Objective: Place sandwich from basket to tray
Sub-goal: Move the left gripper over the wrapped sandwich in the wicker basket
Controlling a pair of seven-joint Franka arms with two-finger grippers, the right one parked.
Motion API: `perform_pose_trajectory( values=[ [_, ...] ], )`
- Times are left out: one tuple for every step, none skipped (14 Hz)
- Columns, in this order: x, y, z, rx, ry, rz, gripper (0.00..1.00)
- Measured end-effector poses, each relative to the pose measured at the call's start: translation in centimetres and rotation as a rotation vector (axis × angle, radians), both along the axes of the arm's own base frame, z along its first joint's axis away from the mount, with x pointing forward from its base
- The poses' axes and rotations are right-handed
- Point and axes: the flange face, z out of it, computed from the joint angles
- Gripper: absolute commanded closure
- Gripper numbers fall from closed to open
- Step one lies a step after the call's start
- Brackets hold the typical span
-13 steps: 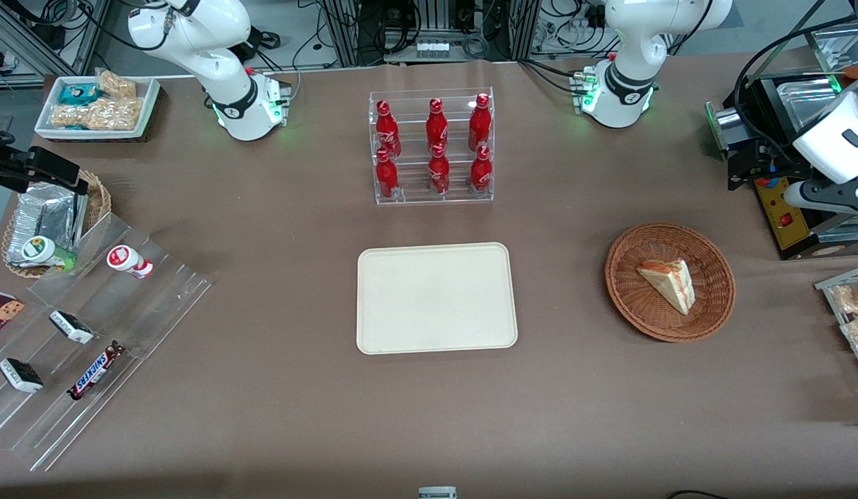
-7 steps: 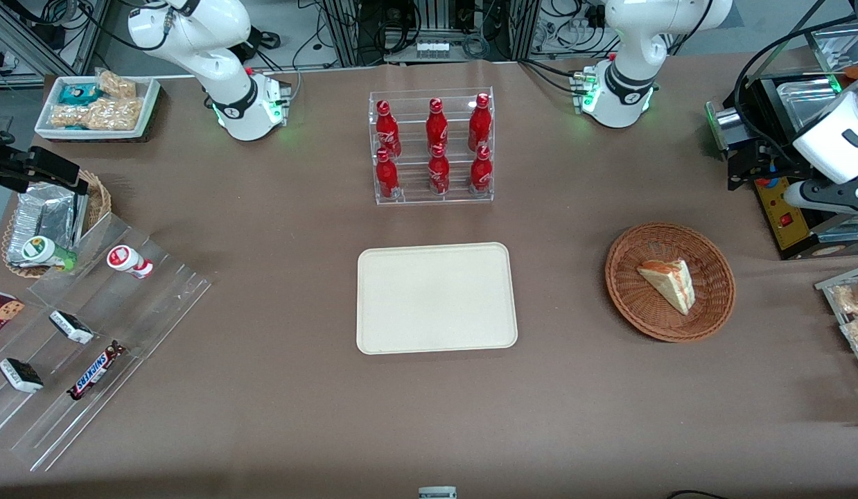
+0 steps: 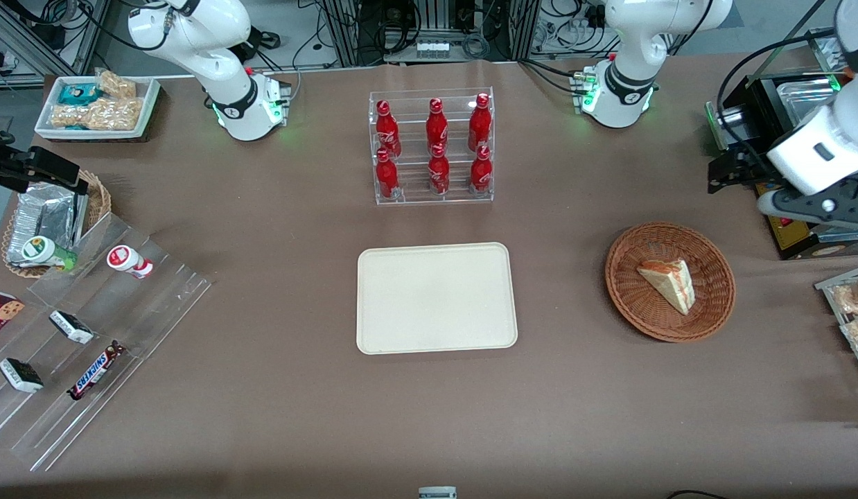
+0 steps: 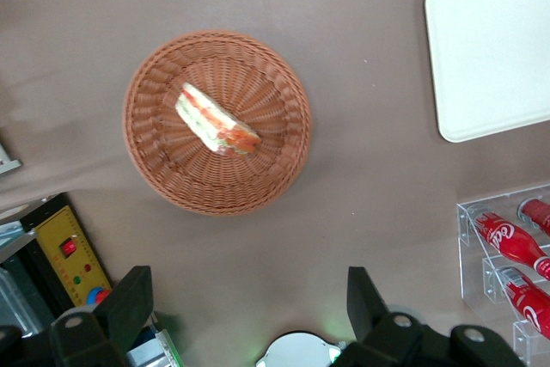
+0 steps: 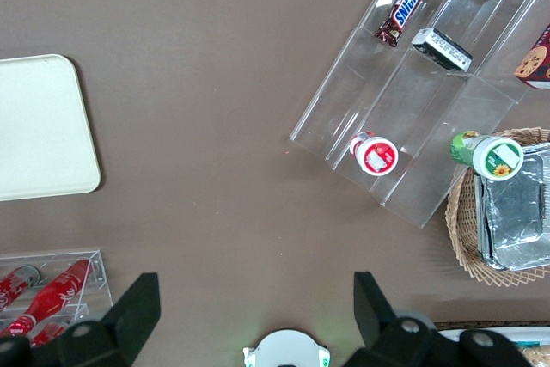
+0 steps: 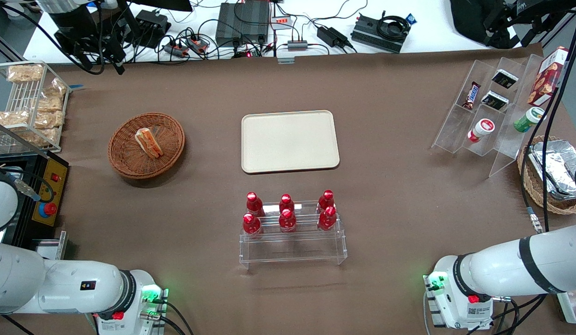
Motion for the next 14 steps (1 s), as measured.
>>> perform_pose_trajectory(
  values=[
    [0.3,-1.5,-1.0,-0.001,0.017,-0.027,0.0],
    [0.6,-3.4,-2.2,-0.002,0.037,-0.056,0.0],
    [1.0,-5.4,-3.7,-0.002,0.054,-0.075,0.0],
    [1.5,-7.7,-5.2,-0.001,0.062,-0.072,0.0],
    [2.0,-9.8,-6.5,-0.001,0.057,-0.051,0.0],
    [2.5,-11.7,-7.6,-0.004,0.05,-0.026,0.0],
    [2.9,-13.4,-8.4,-0.009,0.045,-0.006,0.0],
    [3.2,-14.9,-9.2,-0.013,0.046,0.011,0.0],
    [3.4,-16.1,-9.7,-0.015,0.049,0.023,0.0],
    [3.5,-16.8,-9.9,-0.017,0.052,0.028,0.0],
    [3.6,-17.1,-10.0,-0.018,0.052,0.03,0.0],
    [3.6,-17.2,-9.9,-0.019,0.049,0.031,0.0],
    [3.7,-17.2,-9.7,-0.02,0.045,0.033,0.0],
    [3.8,-17.1,-9.5,-0.021,0.042,0.035,0.0]
  ],
)
